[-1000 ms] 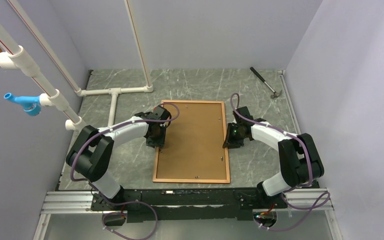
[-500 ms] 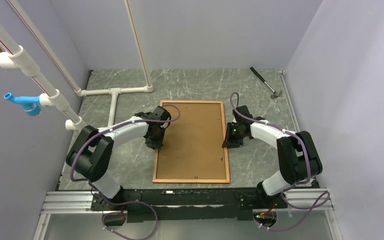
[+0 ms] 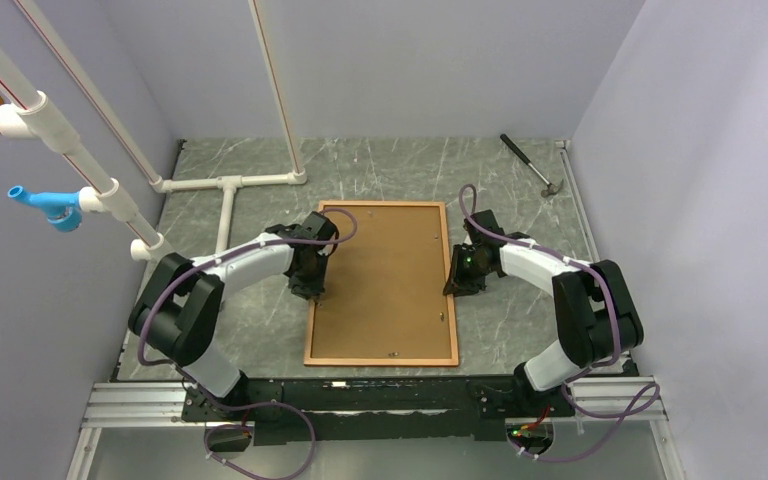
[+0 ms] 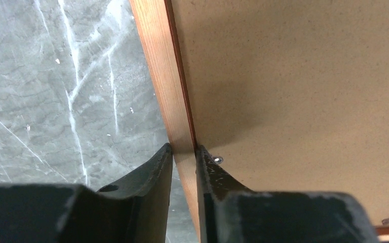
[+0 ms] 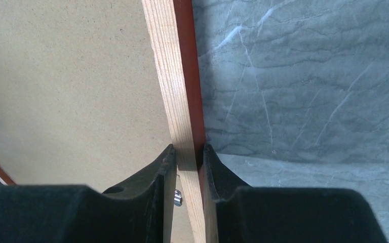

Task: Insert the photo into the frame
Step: Install the photo frame at the center of the board.

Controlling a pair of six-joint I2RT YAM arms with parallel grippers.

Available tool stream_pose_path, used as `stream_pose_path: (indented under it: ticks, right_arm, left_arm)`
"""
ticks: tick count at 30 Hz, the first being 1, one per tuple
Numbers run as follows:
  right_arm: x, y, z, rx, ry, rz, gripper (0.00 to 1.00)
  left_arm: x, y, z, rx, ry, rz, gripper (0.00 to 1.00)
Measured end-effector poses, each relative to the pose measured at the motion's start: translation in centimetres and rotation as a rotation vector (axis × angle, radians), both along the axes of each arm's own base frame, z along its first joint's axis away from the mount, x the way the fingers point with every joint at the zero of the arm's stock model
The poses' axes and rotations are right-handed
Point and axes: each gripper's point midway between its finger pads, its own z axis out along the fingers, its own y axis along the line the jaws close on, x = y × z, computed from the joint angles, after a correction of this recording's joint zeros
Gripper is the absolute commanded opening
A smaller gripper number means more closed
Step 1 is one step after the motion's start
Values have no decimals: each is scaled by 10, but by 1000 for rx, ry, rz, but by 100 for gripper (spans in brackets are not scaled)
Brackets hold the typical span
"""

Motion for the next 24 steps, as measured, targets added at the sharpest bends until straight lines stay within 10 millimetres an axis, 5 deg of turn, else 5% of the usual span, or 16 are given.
stream_pose_path:
  ticks: [3, 6, 14, 18, 24]
  right_arm:
    - [0, 1, 1, -1, -5, 5, 25]
    - [0, 1, 3, -7, -14, 7, 37]
    - [4, -1, 25, -2, -97, -2, 64]
    - [4, -4, 34, -6, -127, -7, 73]
    - [-9, -11, 24, -42, -82, -12, 75]
  left_arm:
    - [-2, 4, 3, -34, -2, 21, 61]
    - [-5, 8, 14, -108, -20, 62, 69]
    - [6, 7, 44, -343, -130, 136, 71]
    - [3, 5, 38, -432, -105, 163, 72]
    - [-2, 4, 27, -490, -55, 184, 72]
